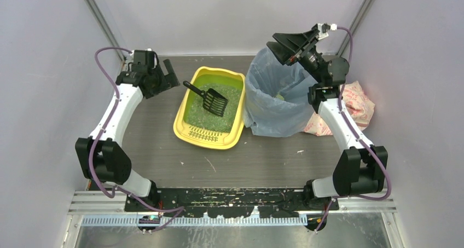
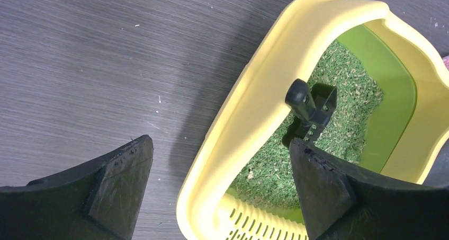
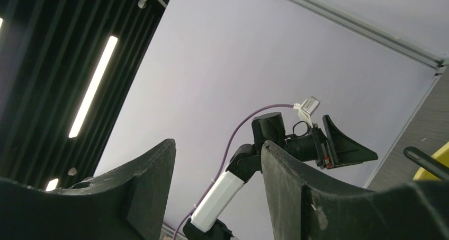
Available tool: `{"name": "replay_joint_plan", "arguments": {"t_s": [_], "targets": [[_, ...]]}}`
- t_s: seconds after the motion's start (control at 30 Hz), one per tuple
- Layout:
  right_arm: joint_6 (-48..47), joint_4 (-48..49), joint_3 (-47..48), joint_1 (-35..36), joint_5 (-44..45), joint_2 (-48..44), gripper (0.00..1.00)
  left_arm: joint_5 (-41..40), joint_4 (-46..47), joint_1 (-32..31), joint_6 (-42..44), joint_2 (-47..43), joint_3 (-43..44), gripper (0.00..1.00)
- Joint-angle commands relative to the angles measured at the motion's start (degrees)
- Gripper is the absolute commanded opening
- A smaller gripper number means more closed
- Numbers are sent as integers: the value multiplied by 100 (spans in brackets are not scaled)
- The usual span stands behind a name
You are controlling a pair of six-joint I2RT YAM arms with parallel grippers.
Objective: Clean the litter box
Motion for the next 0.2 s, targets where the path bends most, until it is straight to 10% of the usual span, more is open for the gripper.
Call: {"name": "replay_joint_plan", "arguments": {"t_s": [0.0,0.17], "targets": [[-382,-197,92,11,-113,-379,66,-41,108,59,-133,-284,-108,100],[-408,-222,134,11,-128,-385,66,104,343,53,60,-378,-245,99]]}}
